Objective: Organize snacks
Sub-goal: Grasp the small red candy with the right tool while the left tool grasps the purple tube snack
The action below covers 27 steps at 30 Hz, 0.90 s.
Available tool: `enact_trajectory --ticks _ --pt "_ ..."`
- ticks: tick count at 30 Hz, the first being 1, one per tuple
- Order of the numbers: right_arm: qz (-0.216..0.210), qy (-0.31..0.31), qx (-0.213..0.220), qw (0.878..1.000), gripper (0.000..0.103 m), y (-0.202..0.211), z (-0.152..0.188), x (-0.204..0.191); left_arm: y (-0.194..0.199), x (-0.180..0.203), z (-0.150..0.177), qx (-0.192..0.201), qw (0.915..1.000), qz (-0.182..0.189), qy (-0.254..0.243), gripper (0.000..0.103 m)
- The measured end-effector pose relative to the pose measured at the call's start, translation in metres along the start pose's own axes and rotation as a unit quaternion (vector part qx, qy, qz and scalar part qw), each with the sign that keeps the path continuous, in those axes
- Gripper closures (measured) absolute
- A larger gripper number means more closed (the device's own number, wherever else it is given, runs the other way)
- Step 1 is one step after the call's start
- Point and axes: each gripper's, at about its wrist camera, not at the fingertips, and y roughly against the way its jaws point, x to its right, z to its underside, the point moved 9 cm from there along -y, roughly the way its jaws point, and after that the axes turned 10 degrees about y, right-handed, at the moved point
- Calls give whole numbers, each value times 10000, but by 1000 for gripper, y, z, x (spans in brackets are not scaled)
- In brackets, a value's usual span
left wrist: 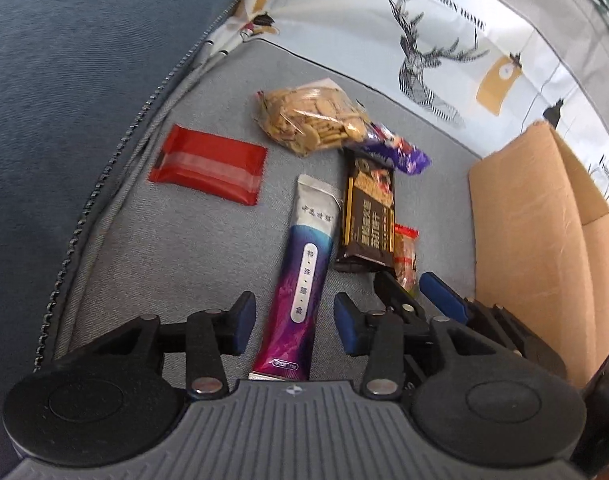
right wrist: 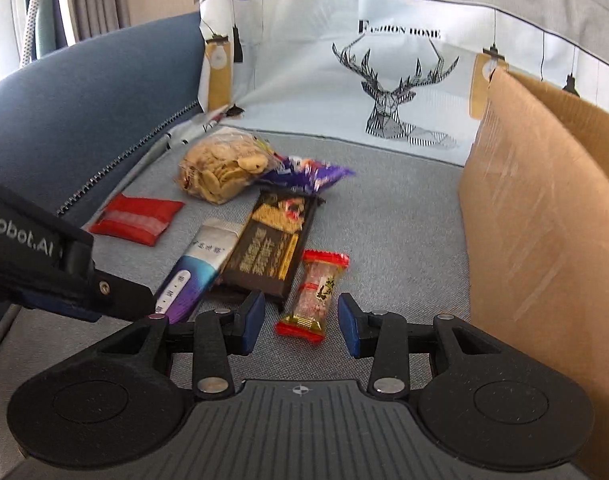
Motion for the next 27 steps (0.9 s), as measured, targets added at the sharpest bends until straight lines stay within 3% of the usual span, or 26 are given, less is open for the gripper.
enact_trajectory --ticks 4,13,19,24,27 --pt "-5 -99 -134 9999 74 -5 5 3 -8 5 3 -50 9998 -121 -168 50" --pt "-170 -261 -137 9994 75 9 11 6 -18 11 5 -121 9988 -283 -393 50" --pt "-313 -9 -196 9993 75 23 17 -4 -23 15 8 -103 9968 -497 -614 50" --pt "-457 152 -241 9985 75 37 24 -13 -25 17 11 -20 9913 -738 -1088 76" --pt "-489 187 -303 9982 75 46 30 -18 -19 14 15 -14 9905 -728 -1170 80"
